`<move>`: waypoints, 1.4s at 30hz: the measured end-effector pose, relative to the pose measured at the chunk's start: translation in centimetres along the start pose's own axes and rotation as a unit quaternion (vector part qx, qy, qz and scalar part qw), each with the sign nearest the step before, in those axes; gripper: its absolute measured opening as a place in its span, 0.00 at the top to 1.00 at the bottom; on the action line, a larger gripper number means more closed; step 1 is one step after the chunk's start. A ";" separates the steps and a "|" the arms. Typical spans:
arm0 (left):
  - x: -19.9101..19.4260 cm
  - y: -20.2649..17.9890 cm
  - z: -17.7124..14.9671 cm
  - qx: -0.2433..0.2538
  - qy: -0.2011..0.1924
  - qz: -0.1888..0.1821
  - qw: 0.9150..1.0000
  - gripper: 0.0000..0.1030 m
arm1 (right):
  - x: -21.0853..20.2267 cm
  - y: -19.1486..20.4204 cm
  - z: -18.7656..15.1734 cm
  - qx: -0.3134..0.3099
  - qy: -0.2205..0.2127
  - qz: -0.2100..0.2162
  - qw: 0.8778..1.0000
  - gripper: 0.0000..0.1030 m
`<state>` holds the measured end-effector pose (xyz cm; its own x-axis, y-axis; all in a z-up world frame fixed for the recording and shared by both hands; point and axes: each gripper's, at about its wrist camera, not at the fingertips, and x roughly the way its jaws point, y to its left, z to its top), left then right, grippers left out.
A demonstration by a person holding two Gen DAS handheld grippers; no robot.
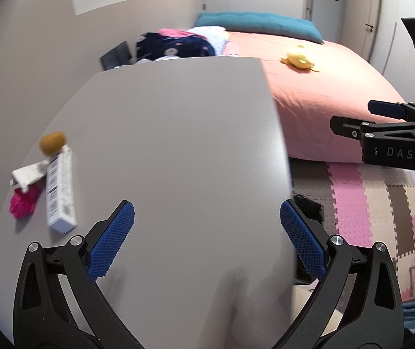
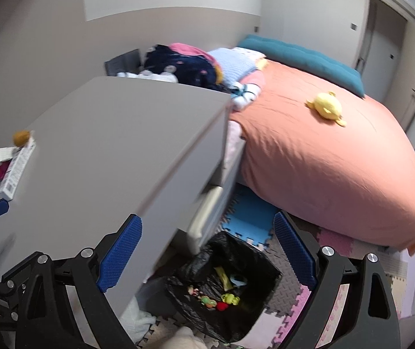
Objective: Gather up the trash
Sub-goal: 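Grasp the pink plush toy with the left tool while the right tool grasps the brown potato toy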
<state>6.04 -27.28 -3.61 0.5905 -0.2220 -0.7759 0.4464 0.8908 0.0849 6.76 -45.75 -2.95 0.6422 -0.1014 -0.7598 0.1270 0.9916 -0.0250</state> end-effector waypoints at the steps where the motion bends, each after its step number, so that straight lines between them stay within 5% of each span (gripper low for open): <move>1: -0.1 0.6 -0.2 -0.004 0.000 0.003 1.000 0.06 | 0.1 0.8 0.2 -0.004 -0.001 0.004 1.000 0.11; 29: -0.9 19.3 -4.1 -0.115 -0.011 0.087 0.990 0.06 | 3.4 18.4 5.4 -0.095 -0.001 0.103 0.990 0.11; 42: 2.5 23.7 -3.2 -0.078 -0.008 0.107 0.991 0.12 | 5.9 23.8 7.3 -0.116 0.014 0.134 0.984 0.11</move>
<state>15.91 -5.49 -5.54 0.6711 -0.0273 -0.7409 0.2015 0.9684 0.1469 19.10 -23.37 -3.31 0.6076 0.1652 -0.7769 -0.2228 0.9743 0.0329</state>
